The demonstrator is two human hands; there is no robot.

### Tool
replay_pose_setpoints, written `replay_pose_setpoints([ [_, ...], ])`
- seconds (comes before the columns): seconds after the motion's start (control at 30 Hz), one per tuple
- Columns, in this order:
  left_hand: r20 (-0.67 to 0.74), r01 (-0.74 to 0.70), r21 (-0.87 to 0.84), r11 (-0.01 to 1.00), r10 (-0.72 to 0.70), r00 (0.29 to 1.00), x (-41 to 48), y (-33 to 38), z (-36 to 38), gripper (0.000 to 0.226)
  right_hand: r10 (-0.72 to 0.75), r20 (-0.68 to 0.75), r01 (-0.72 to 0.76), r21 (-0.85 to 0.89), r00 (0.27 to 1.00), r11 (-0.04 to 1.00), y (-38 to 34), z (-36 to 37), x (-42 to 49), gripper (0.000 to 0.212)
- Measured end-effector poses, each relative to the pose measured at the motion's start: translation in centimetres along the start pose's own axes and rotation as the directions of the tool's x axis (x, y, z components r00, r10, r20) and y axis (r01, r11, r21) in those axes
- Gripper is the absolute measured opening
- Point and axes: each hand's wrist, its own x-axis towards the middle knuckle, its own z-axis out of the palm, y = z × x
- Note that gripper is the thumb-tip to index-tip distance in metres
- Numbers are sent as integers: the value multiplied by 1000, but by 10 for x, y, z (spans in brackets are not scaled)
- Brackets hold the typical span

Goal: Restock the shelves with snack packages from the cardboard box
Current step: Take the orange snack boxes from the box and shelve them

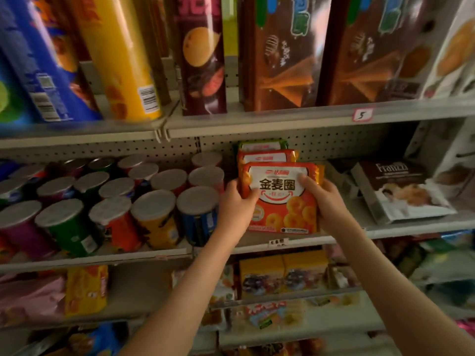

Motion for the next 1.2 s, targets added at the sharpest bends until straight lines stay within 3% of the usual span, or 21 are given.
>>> replay_pose_setpoints([
  [0.13, -207, 43, 16, 999, -39, 978, 17, 4, 34, 18, 23, 116, -12, -96, 993, 995, -5, -17, 40, 14],
  [0.23, -254, 87, 0, 996, -84, 964, 22, -3, 38, 15, 42, 188, -12, -158, 981, 987, 4, -18, 53, 22],
  [0.33, -284, 80, -6, 997, -78, 955, 26, -5, 47, 17, 25, 248, 19, -171, 968, 985, 8, -26, 62, 13],
  [0.53, -257, 41, 23, 999, -34, 966, 33, -11, 50, 13, 24, 257, 24, -184, 966, 983, 21, -37, 75, 20],
  [0.73, -228, 77, -14, 997, -78, 971, 40, -10, 47, 13, 23, 224, 18, -179, 974, 984, 28, -45, 87, 59],
  [0.83, -195, 112, -60, 992, -121, 973, 42, -14, 44, 15, -7, 131, 50, -327, 991, 944, 38, -47, 91, 78],
  [1.0, -175, 149, -108, 983, -167, 970, 48, -16, 44, 22, 112, 222, -64, -211, 969, 975, 45, -40, 91, 61],
  [1.2, -150, 119, -160, 980, -144, 978, 47, -17, 44, 45, 157, 242, -129, -130, 958, 983, 47, -37, 96, 79],
])
